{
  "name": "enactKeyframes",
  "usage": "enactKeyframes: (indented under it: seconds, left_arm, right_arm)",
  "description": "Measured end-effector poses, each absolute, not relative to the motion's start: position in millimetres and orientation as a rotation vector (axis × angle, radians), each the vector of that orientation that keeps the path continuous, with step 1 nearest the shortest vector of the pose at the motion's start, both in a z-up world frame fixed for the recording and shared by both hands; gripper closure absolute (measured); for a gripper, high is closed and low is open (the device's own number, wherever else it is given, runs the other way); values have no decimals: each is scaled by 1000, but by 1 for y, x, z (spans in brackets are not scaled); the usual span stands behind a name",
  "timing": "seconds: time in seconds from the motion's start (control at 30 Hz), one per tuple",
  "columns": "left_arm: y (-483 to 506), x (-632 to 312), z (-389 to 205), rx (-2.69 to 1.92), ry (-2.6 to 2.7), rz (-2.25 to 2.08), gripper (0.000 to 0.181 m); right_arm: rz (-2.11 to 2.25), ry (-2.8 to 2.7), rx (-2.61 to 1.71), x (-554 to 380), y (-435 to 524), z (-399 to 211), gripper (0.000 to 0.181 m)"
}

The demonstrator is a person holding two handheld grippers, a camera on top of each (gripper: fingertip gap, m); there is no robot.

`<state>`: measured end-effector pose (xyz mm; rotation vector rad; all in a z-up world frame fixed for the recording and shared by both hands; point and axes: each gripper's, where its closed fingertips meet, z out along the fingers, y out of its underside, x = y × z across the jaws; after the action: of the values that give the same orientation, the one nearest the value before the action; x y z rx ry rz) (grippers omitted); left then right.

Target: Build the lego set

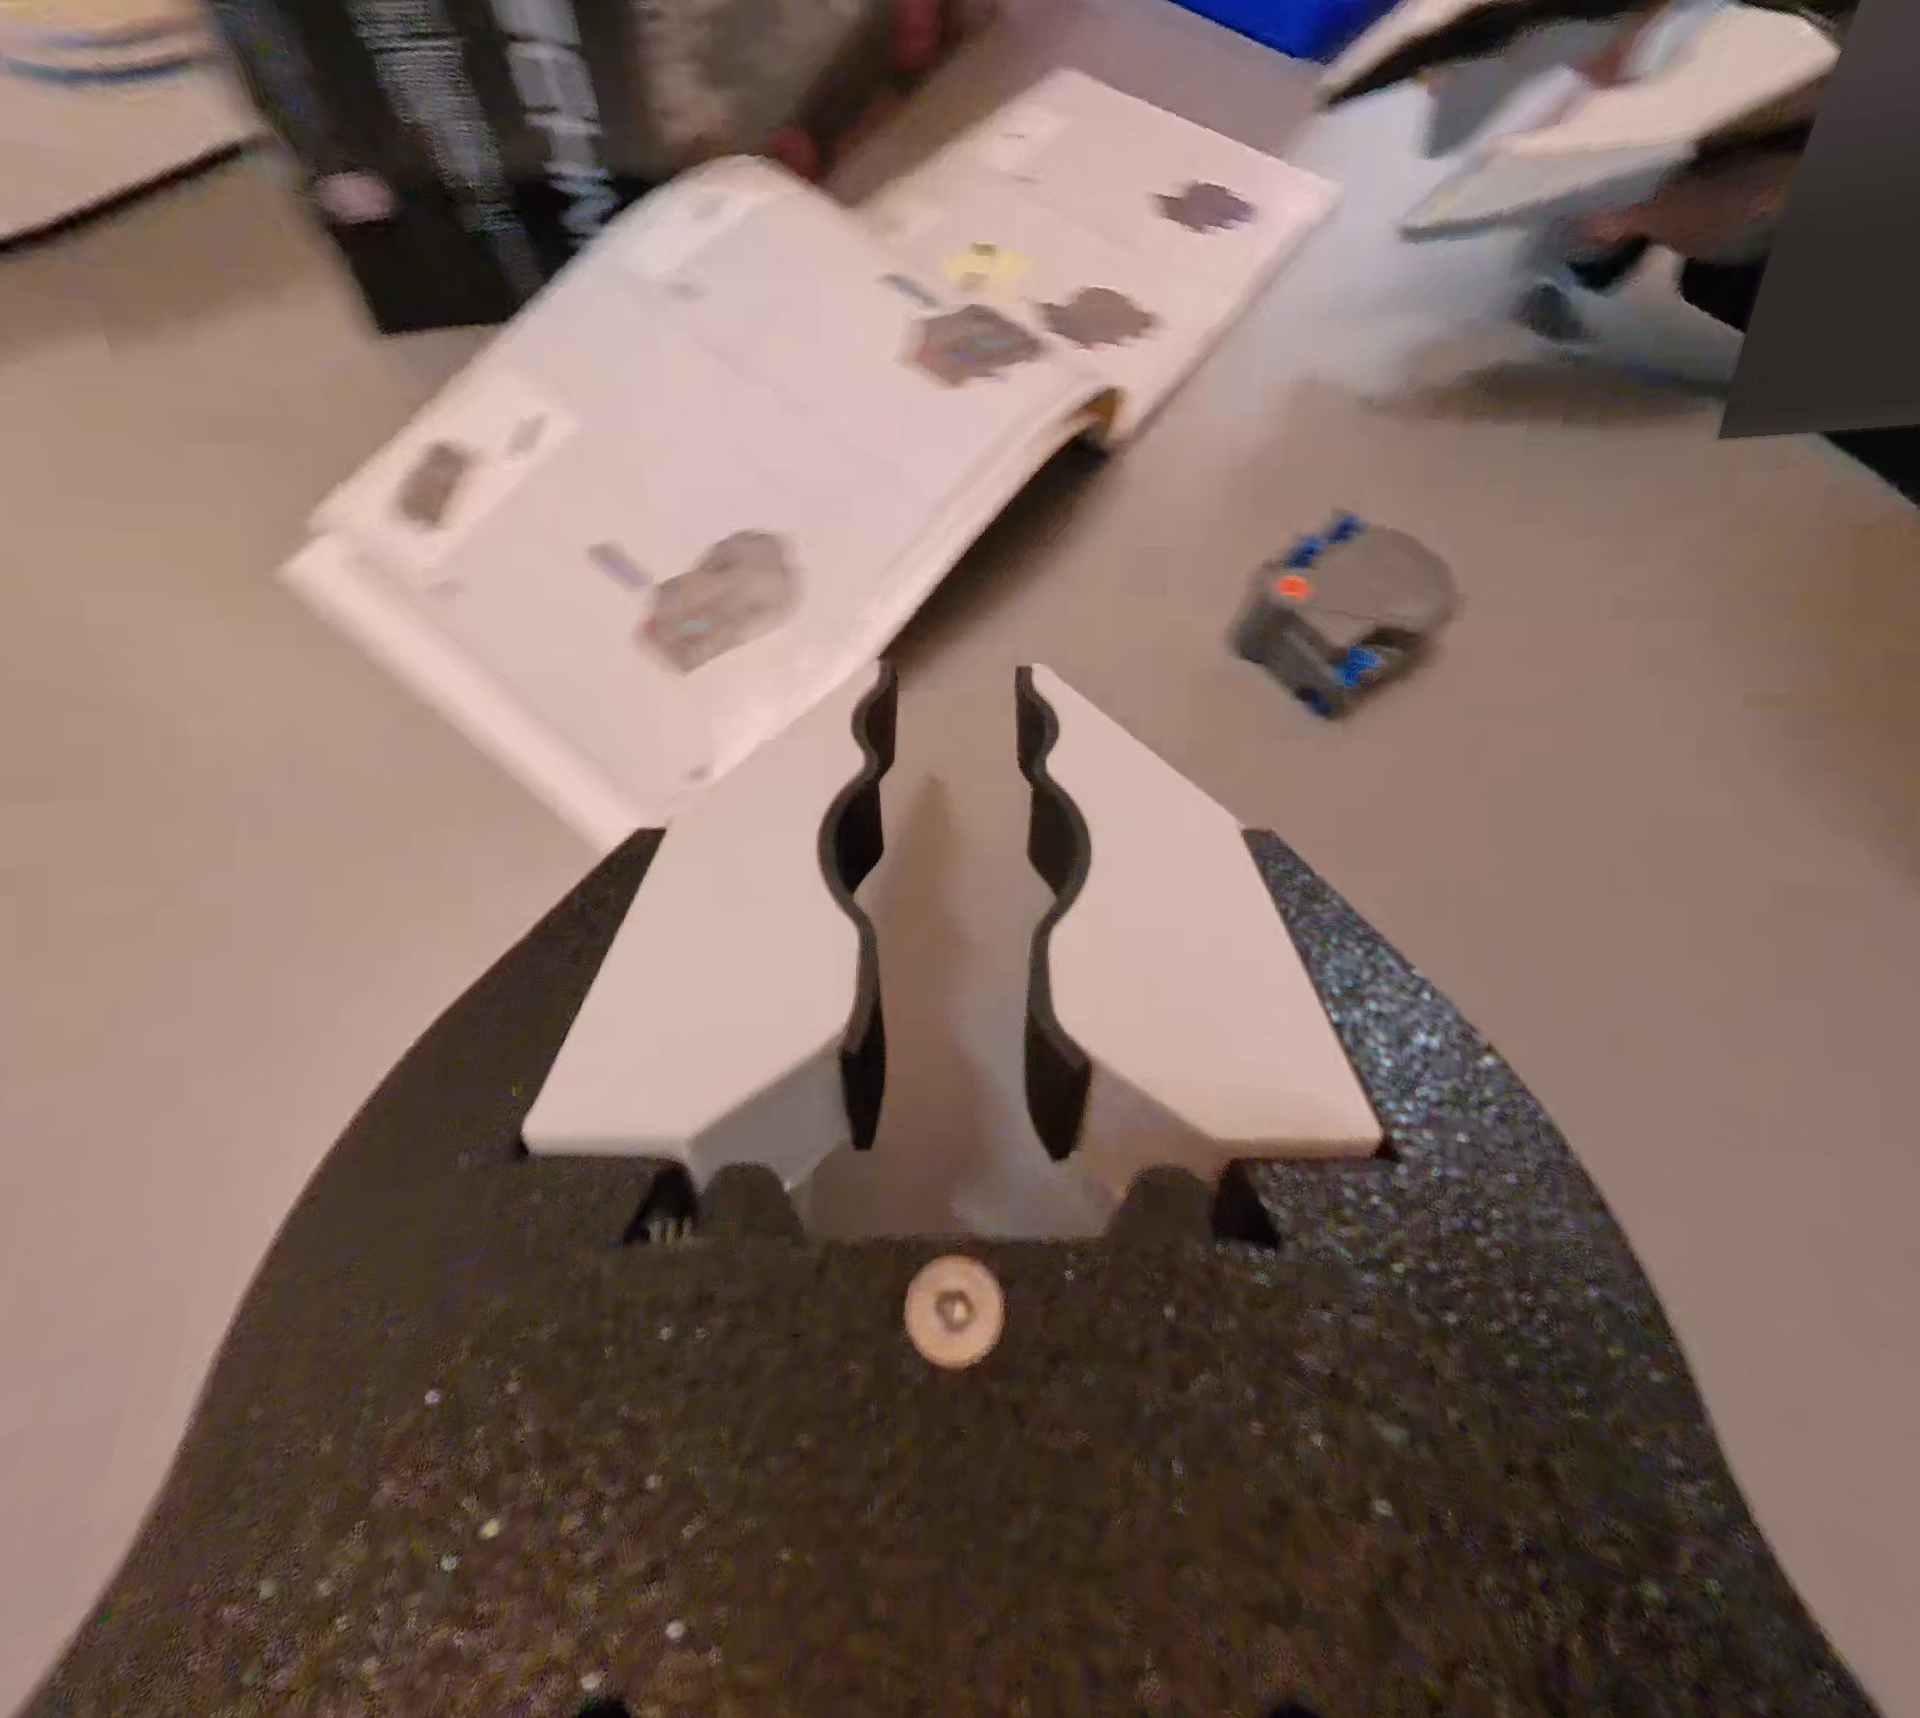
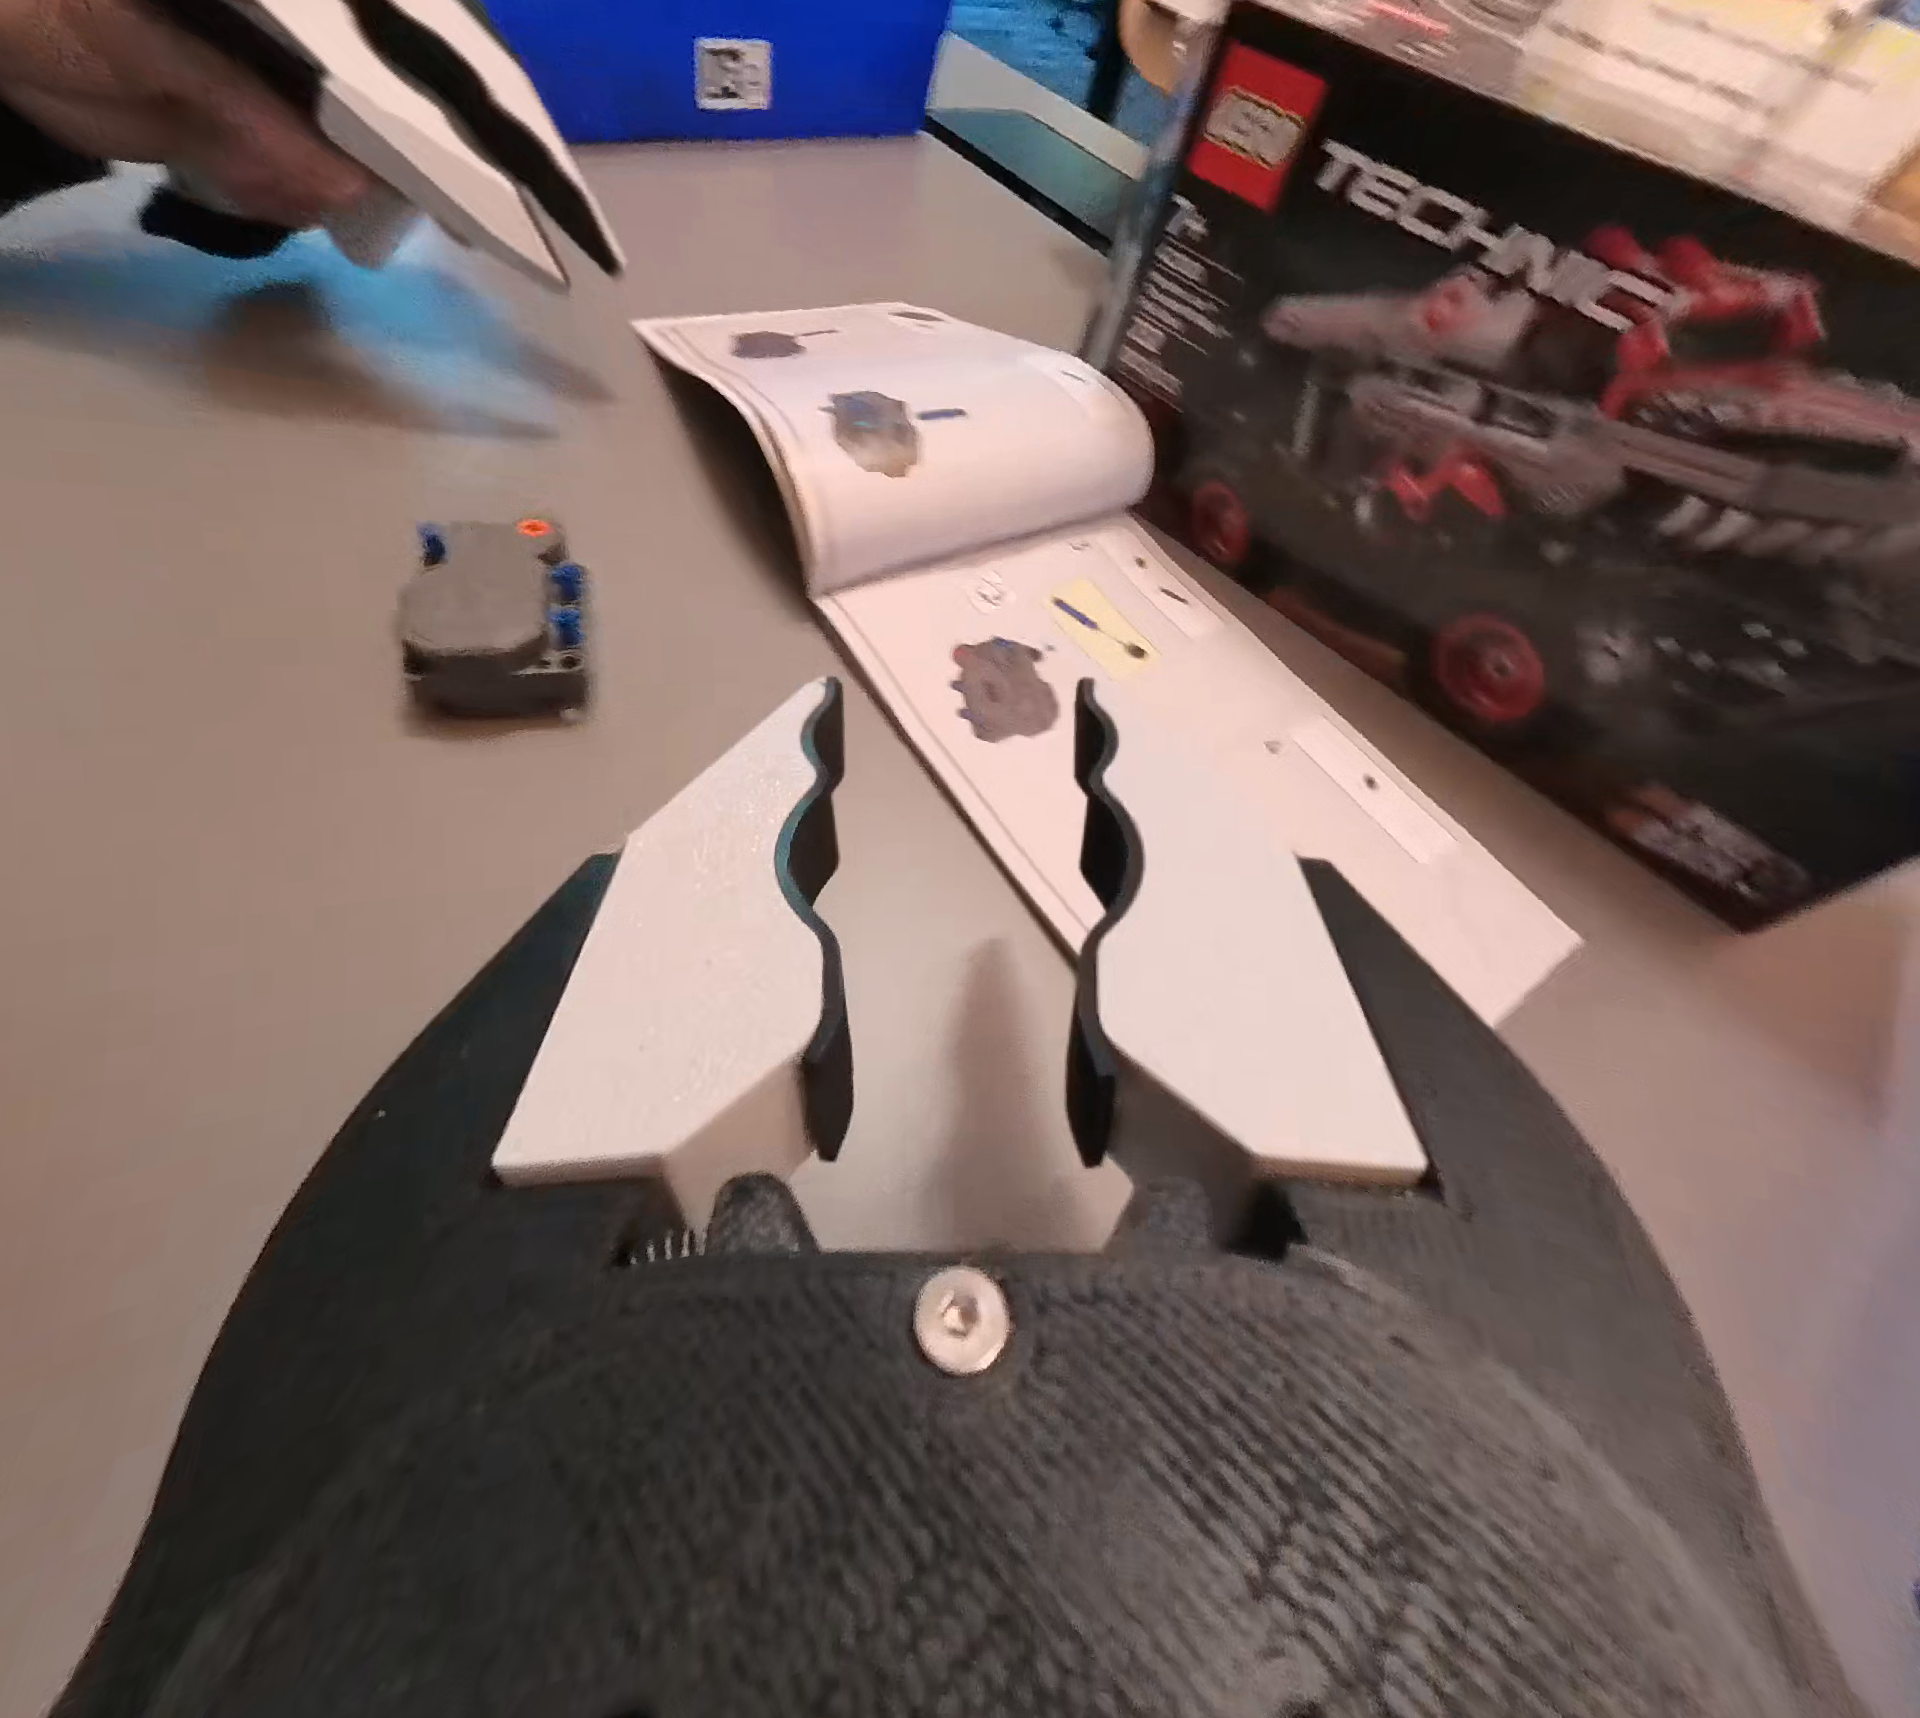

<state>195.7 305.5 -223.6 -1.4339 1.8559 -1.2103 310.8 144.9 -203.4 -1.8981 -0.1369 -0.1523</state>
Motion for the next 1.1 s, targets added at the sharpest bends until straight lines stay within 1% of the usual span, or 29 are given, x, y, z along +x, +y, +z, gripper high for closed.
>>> enactKeyframes:
  seconds: [0.13, 0.3, 0.43, 0.5, 0.63, 0.8, 0.97, 1.1]
  left_arm:
    - [347, 197, -215, -1521, 1628, -1214, 156]
    - [362, 201, -207, -1495, 1508, -1188, 146]
    - [363, 201, -209, -1488, 1518, -1138, 146]
    - [363, 201, -209, -1493, 1520, -1138, 146]
    - [362, 201, -209, -1490, 1514, -1124, 147]
    - [368, 197, -203, -1497, 1452, -1065, 150]
    - [407, 153, -173, -1433, 1326, -852, 151]
    - [458, 97, -172, -1487, 1260, -638, 149]
  right_arm:
    - [-108, 8, -1889, 329, 143, -200, 140]
    - [10, 115, -1875, 340, 142, -199, 142]
    - [49, 165, -1814, 345, 137, -191, 141]
    - [27, 171, -1810, 347, 137, -190, 135]
    - [-13, 139, -1839, 343, 139, -194, 130]
    - [-43, 122, -1832, 342, 138, -192, 130]
    - [-47, 92, -1877, 338, 142, -198, 131]
    - [-89, 47, -1950, 334, 146, -209, 130]
